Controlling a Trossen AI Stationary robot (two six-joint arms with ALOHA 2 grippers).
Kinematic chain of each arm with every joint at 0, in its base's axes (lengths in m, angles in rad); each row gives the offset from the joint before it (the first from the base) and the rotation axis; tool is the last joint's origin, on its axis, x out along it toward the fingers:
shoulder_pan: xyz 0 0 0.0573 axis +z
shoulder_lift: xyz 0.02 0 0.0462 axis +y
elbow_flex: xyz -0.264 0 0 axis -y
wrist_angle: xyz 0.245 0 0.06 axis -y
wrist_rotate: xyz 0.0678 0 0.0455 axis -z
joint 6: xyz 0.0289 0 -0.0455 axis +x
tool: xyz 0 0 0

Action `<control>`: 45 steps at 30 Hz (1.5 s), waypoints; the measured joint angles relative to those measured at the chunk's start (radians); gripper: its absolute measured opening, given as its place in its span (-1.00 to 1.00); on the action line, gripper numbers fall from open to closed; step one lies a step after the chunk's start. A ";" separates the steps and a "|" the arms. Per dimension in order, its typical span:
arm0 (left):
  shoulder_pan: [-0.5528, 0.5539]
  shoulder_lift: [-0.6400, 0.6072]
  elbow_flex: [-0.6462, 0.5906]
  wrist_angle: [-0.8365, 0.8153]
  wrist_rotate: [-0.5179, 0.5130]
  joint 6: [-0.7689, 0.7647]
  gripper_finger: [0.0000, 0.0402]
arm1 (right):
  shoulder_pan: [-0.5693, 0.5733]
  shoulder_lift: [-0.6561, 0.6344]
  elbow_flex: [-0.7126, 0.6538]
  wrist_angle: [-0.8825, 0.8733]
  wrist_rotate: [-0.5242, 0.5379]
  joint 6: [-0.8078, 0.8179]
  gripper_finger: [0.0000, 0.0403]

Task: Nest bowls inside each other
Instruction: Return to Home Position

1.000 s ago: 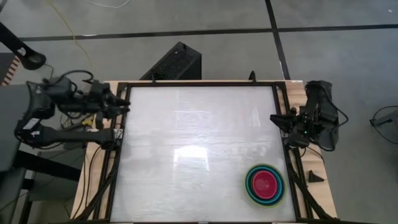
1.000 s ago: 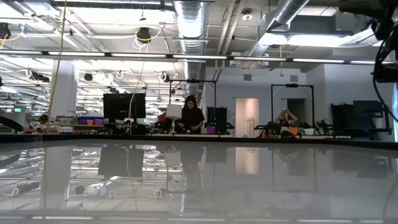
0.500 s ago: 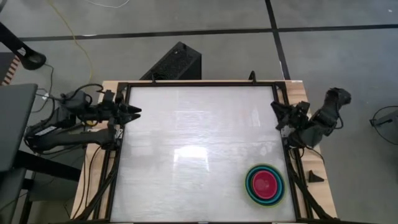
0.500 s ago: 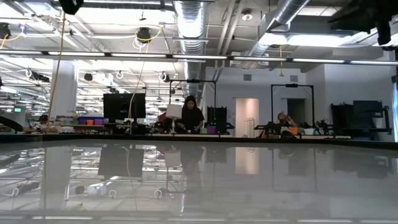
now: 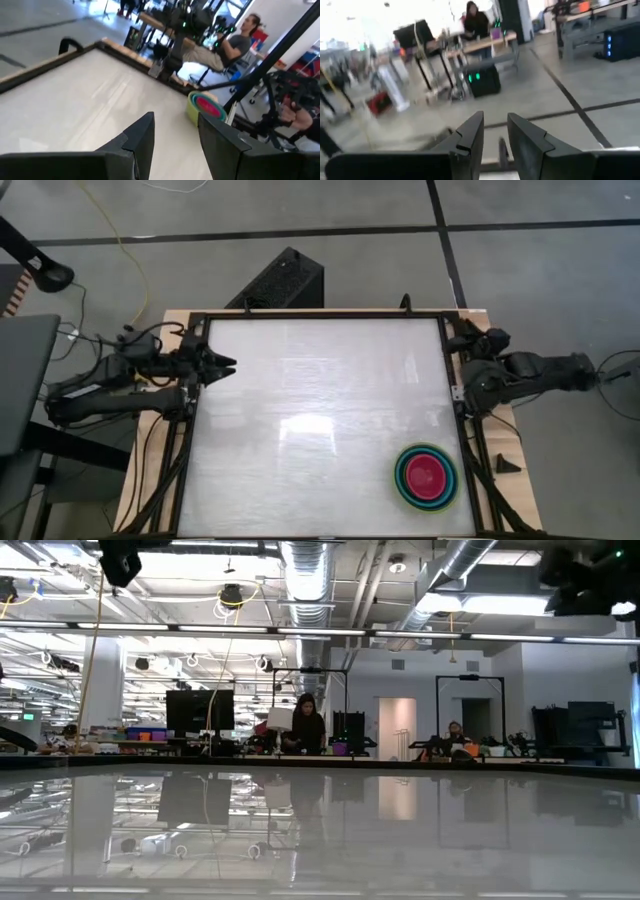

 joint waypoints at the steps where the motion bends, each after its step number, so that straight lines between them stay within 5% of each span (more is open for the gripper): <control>1: 0.000 0.000 -0.012 -0.001 0.003 0.000 -0.31 | -0.014 0.000 0.000 -0.022 -0.027 0.001 -0.39; 6: 0.000 -0.001 -0.106 0.045 0.025 0.010 -0.31 | -0.024 -0.001 -0.002 -0.188 -0.185 0.060 -0.39; 11: 0.000 0.000 -0.259 0.208 0.050 -0.008 -0.31 | 0.065 -0.025 -0.109 -0.219 -0.209 0.225 -0.39; 20: 0.000 0.000 -0.472 0.503 0.077 -0.151 -0.31 | 0.322 -0.054 -0.371 -0.068 0.006 0.576 -0.39; 30: -0.001 0.001 -0.475 0.479 0.060 -0.071 -0.31 | 0.337 -0.040 -0.375 -0.051 -0.029 0.621 -0.39; 45: -0.001 0.000 -0.516 0.390 0.019 -0.003 -0.31 | 0.668 -0.040 -0.389 -0.035 -0.216 0.570 -0.39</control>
